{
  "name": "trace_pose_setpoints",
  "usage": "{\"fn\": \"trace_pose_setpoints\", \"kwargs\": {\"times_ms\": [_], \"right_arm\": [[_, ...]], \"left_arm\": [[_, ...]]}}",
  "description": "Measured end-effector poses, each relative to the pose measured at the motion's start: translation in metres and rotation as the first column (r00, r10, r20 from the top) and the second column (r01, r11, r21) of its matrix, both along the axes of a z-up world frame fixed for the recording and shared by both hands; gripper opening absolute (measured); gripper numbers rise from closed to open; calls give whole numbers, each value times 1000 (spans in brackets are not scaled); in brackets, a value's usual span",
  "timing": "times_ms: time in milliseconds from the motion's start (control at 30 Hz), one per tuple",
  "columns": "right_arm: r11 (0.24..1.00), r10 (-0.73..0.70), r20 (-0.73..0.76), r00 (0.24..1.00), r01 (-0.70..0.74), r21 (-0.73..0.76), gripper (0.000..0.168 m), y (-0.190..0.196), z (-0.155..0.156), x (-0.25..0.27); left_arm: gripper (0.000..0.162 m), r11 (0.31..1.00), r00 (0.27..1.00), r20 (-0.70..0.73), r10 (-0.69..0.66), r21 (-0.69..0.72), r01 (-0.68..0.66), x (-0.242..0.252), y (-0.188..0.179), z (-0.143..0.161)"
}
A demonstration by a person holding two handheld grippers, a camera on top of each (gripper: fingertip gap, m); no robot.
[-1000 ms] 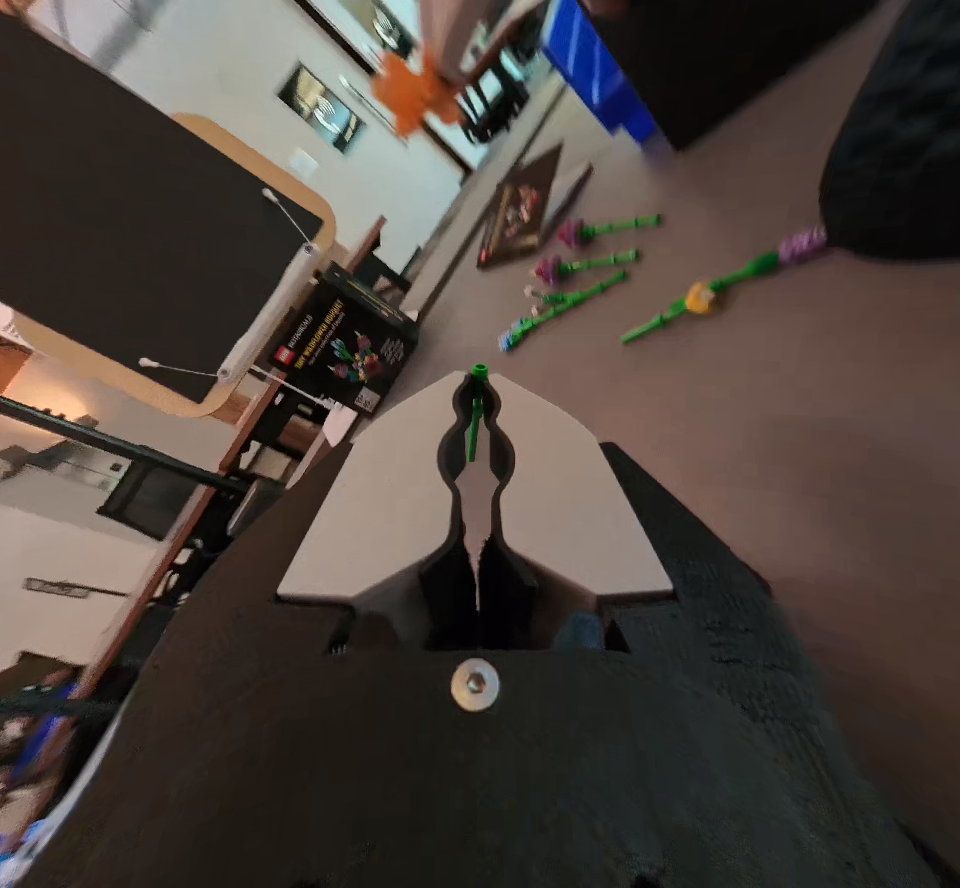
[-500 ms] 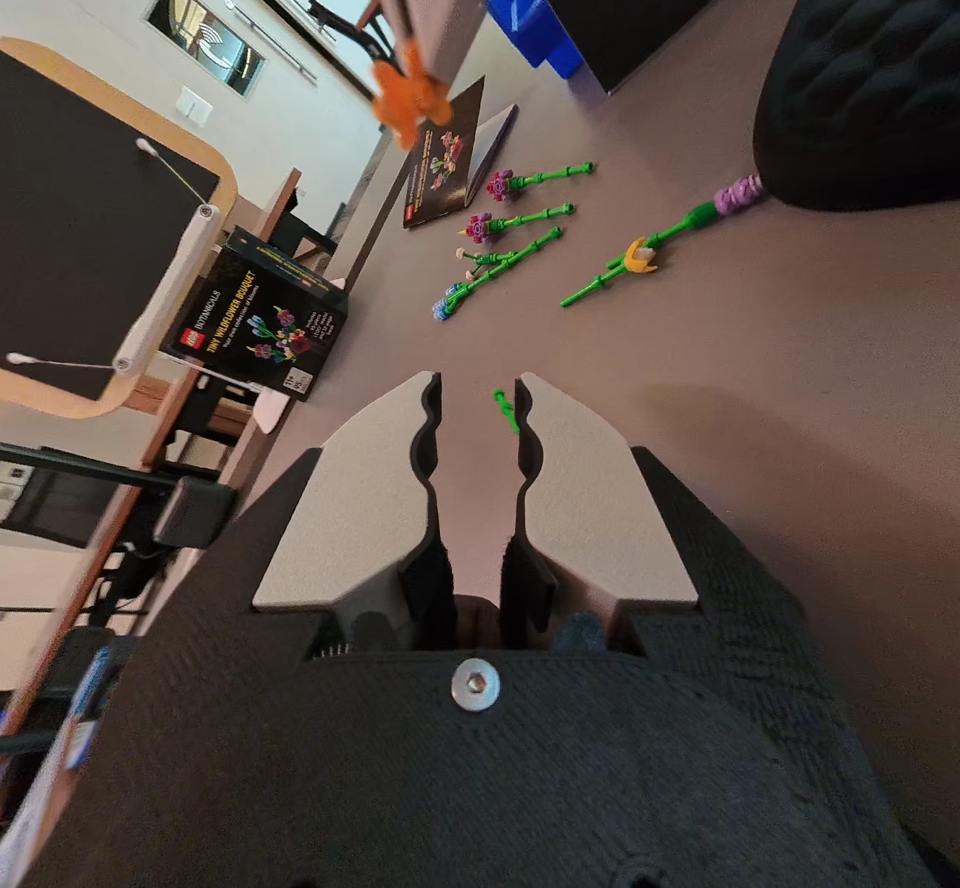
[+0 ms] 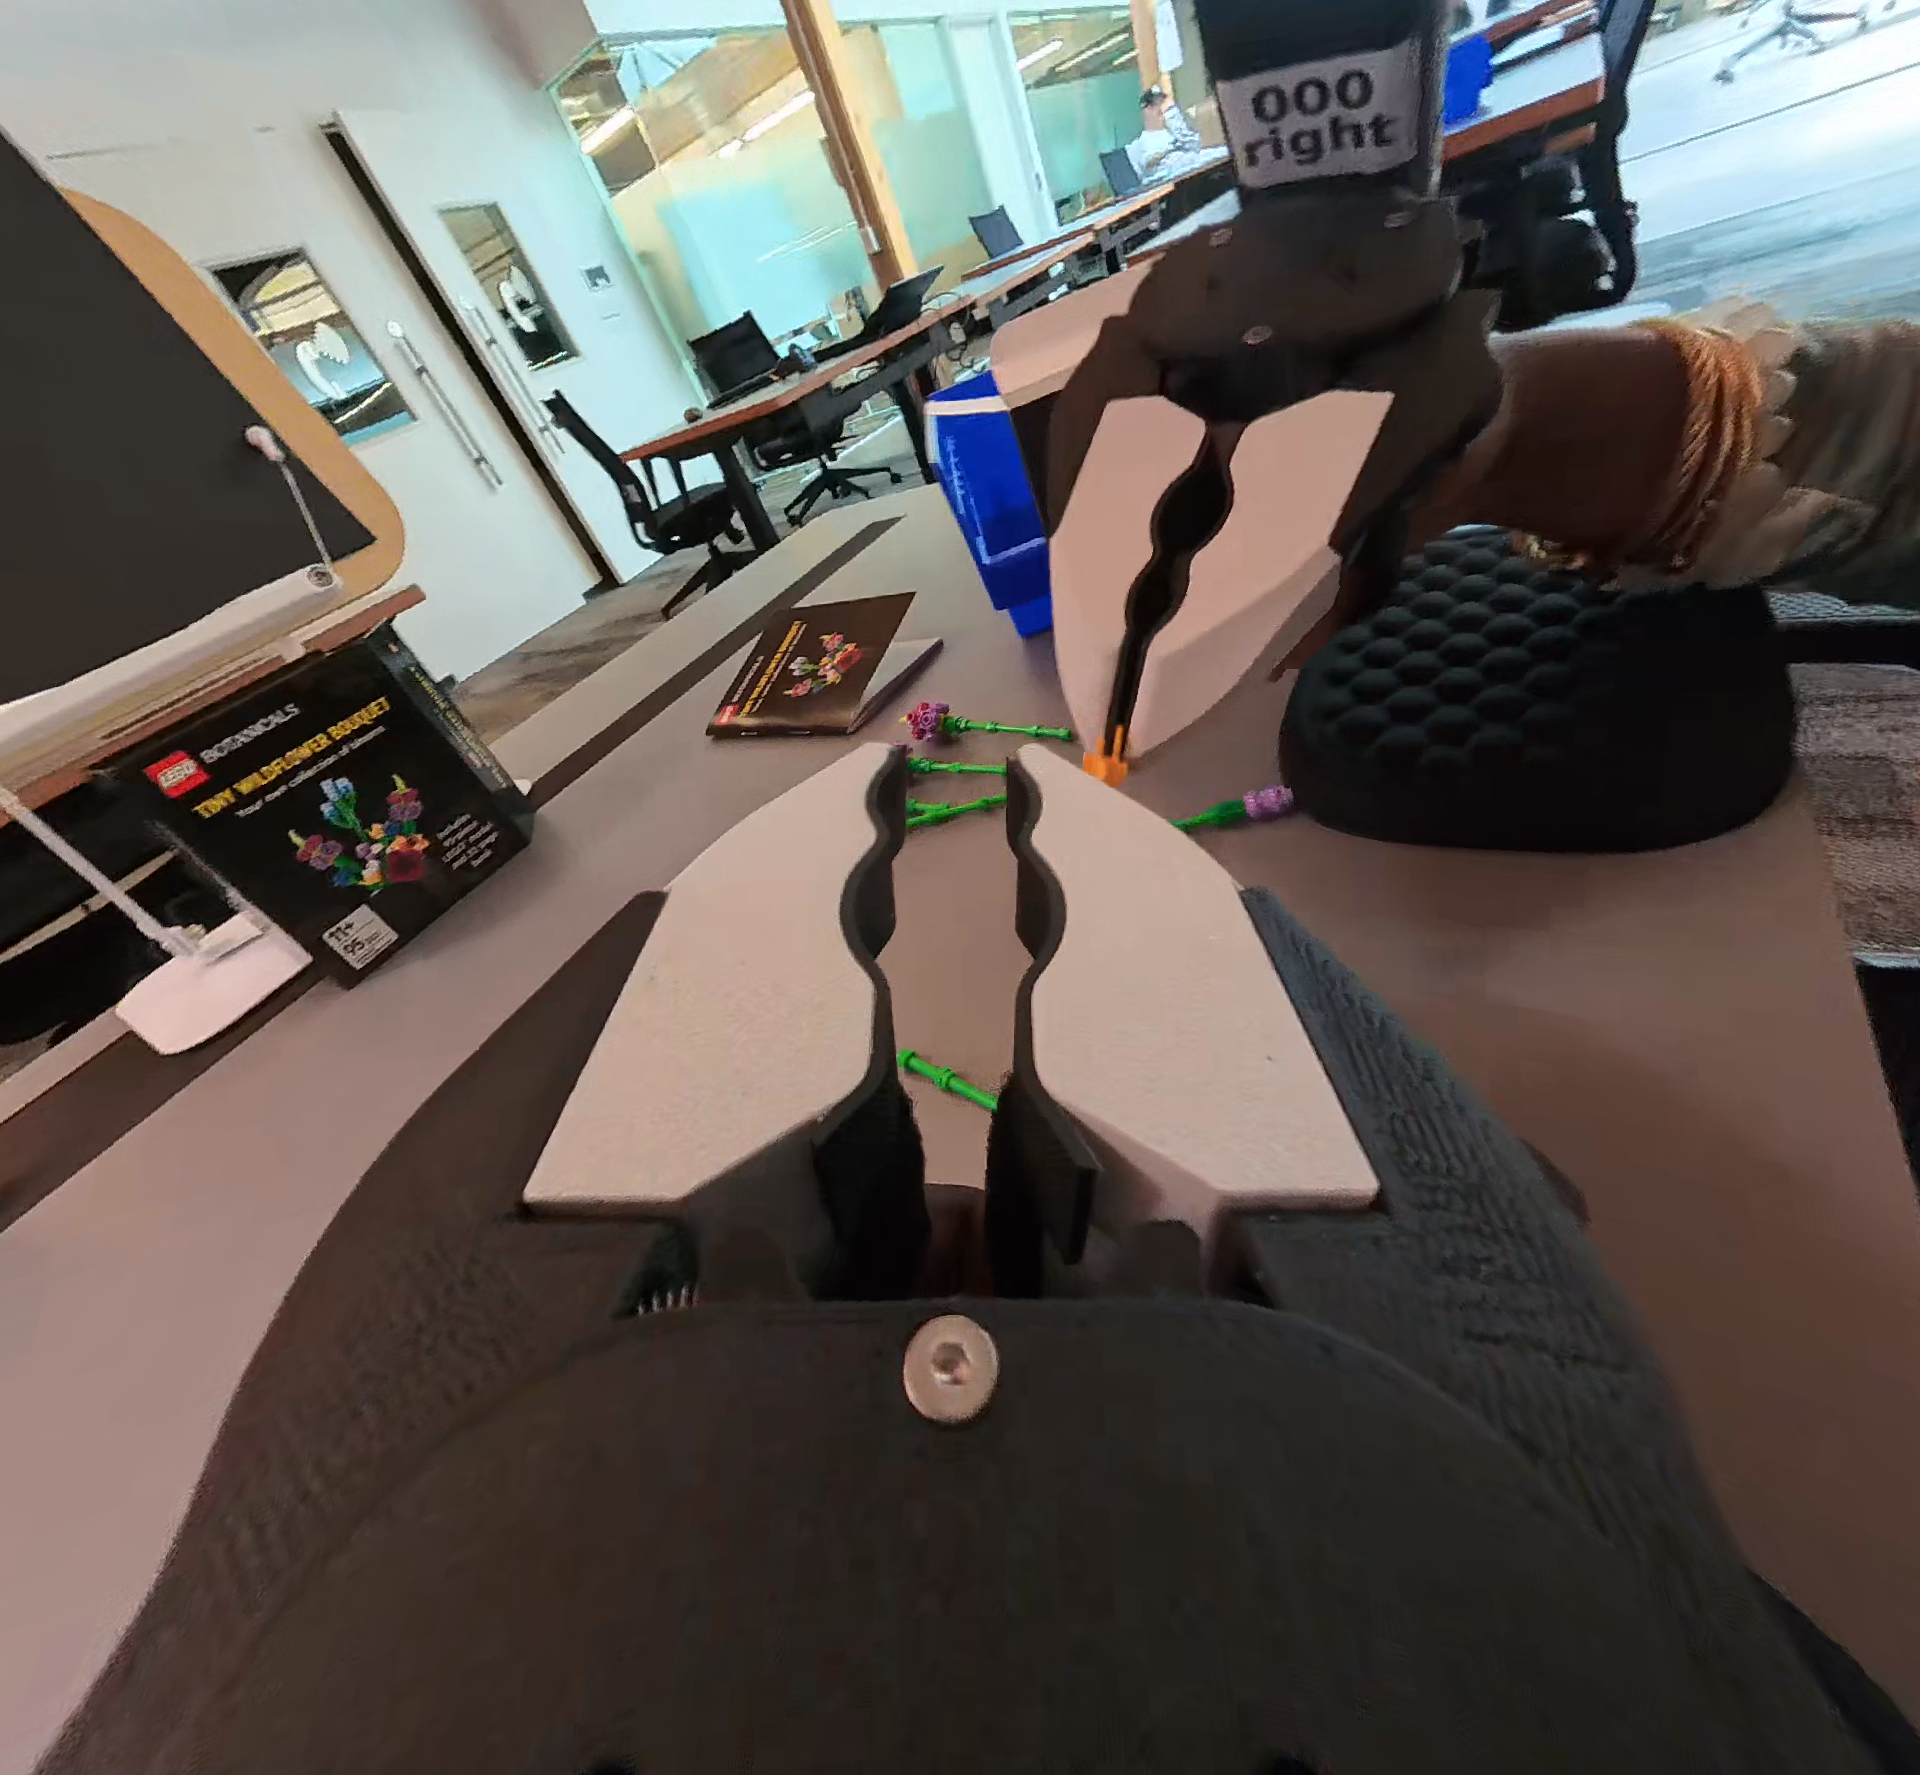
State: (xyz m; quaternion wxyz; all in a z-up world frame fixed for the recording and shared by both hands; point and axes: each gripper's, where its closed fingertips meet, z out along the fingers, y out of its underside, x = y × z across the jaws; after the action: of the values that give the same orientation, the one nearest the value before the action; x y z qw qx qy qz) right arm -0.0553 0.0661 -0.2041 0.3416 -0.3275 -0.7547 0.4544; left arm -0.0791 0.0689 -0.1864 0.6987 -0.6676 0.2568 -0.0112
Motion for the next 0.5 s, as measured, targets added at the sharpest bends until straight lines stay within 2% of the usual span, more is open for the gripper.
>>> {"fn": "trace_pose_setpoints", "kwargs": {"times_ms": [133,233,433,500], "right_arm": [[997,42,-28,999,-41,59,1,-11,-2,-2],[995,71,-58,996,-66,76,1,-18,1,-1],[995,64,-59,996,-59,84,1,-16,0,-1],[997,43,-66,997,-38,74,1,-11,2,-2]], "left_arm": [[16,999,997,-54,-48,-2,48,11,-3,-4],[0,998,996,-66,-61,3,61,13,-4,-4],[1,998,997,-41,-60,21,61,12,-6,-1],[6,998,998,-29,-55,32,56,10,-6,1]]}}
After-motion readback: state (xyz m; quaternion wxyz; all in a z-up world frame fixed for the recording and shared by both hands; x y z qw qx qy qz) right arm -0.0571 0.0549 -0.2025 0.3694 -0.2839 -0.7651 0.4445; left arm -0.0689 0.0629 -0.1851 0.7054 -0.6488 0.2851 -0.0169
